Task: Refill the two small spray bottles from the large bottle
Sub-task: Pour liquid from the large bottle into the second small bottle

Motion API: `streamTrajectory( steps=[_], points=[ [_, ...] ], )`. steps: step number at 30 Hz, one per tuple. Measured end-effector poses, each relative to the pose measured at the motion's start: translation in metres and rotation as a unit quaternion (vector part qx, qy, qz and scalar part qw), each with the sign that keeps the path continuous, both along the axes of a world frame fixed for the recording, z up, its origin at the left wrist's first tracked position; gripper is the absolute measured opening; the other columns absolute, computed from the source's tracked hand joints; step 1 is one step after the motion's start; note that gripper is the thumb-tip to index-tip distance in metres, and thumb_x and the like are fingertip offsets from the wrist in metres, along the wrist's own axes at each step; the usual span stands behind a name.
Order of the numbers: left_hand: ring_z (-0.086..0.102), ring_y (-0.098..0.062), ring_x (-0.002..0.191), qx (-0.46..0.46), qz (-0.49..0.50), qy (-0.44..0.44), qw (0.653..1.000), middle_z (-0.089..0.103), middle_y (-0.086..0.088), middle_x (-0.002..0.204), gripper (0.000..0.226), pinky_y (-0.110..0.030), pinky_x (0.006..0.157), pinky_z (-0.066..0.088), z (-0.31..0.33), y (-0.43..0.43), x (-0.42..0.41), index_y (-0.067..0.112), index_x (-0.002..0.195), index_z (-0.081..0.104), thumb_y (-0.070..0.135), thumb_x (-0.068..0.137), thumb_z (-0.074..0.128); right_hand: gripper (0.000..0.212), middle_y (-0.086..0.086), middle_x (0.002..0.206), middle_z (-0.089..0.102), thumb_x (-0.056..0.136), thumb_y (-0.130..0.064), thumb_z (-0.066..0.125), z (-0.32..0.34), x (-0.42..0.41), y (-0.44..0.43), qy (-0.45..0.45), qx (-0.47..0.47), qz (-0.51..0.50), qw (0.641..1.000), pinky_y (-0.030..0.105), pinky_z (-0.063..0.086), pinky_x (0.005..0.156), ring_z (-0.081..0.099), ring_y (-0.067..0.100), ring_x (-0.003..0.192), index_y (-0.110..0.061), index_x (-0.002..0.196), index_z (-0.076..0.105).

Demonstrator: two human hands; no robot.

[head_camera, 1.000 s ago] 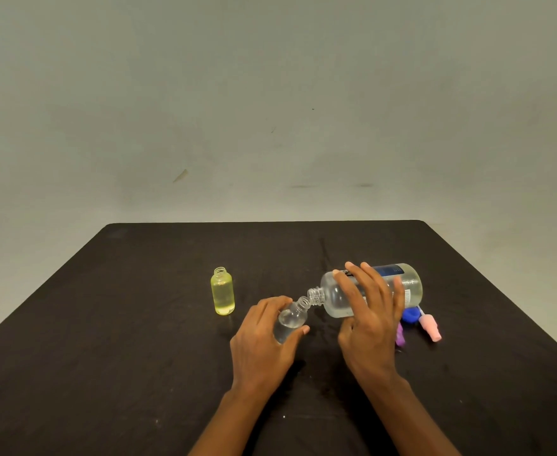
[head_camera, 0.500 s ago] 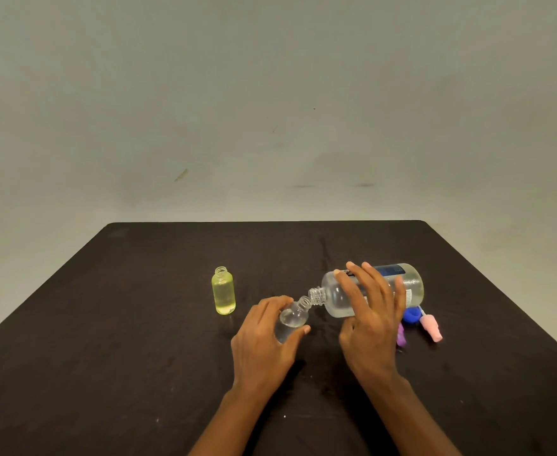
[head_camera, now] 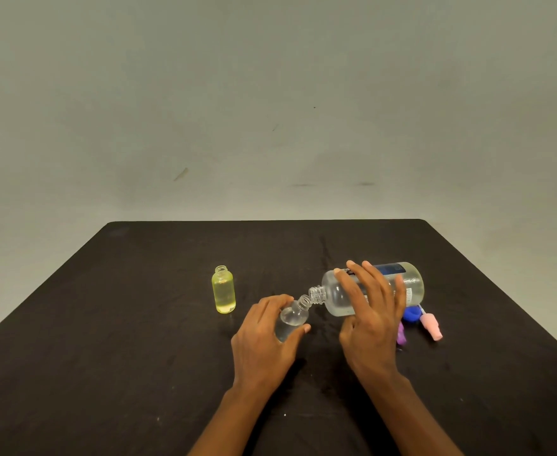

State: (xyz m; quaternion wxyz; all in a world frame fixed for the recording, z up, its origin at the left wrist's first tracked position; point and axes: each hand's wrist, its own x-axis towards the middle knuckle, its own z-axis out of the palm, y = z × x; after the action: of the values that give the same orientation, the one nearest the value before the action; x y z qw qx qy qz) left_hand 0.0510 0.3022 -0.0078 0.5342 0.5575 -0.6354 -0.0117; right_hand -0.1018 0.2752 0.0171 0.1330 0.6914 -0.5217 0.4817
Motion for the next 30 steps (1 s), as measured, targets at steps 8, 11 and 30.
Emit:
streamTrajectory(
  steps=[8, 11, 30],
  points=[
    [0.056, 0.004, 0.086, 0.002, 0.000, -0.003, 1.000, 0.052, 0.034, 0.095, 0.050, -0.007, 0.067, 0.044, 0.0005, 0.0002, 0.0002, 0.033, 0.102, 0.060, 0.030, 0.060, 0.088, 0.079, 0.015, 0.124, 0.061, 0.044, 0.029, 0.067, 0.0004, 0.0002, -0.0002, 0.001, 0.001, 0.003, 1.000, 0.044, 0.011, 0.114, 0.041, 0.024, 0.126, -0.008, 0.114, 0.066],
    [0.056, 0.004, 0.087, 0.001, -0.002, -0.005, 1.000, 0.053, 0.033, 0.095, 0.051, -0.007, 0.067, 0.044, 0.0001, 0.0001, 0.0006, 0.033, 0.102, 0.060, 0.030, 0.060, 0.088, 0.078, 0.014, 0.124, 0.061, 0.045, 0.029, 0.067, 0.0004, 0.0003, 0.0000, 0.001, 0.000, 0.001, 1.000, 0.043, 0.010, 0.115, 0.041, 0.024, 0.126, -0.007, 0.114, 0.066],
    [0.056, 0.005, 0.086, -0.001, 0.001, -0.006, 1.000, 0.053, 0.033, 0.096, 0.052, -0.005, 0.066, 0.041, -0.0012, -0.0002, 0.0009, 0.034, 0.102, 0.059, 0.031, 0.060, 0.087, 0.078, 0.014, 0.125, 0.061, 0.047, 0.029, 0.069, -0.0004, 0.0004, -0.0003, -0.001, 0.002, 0.005, 1.000, 0.049, 0.015, 0.113, 0.040, 0.024, 0.128, -0.009, 0.115, 0.065]
  ],
)
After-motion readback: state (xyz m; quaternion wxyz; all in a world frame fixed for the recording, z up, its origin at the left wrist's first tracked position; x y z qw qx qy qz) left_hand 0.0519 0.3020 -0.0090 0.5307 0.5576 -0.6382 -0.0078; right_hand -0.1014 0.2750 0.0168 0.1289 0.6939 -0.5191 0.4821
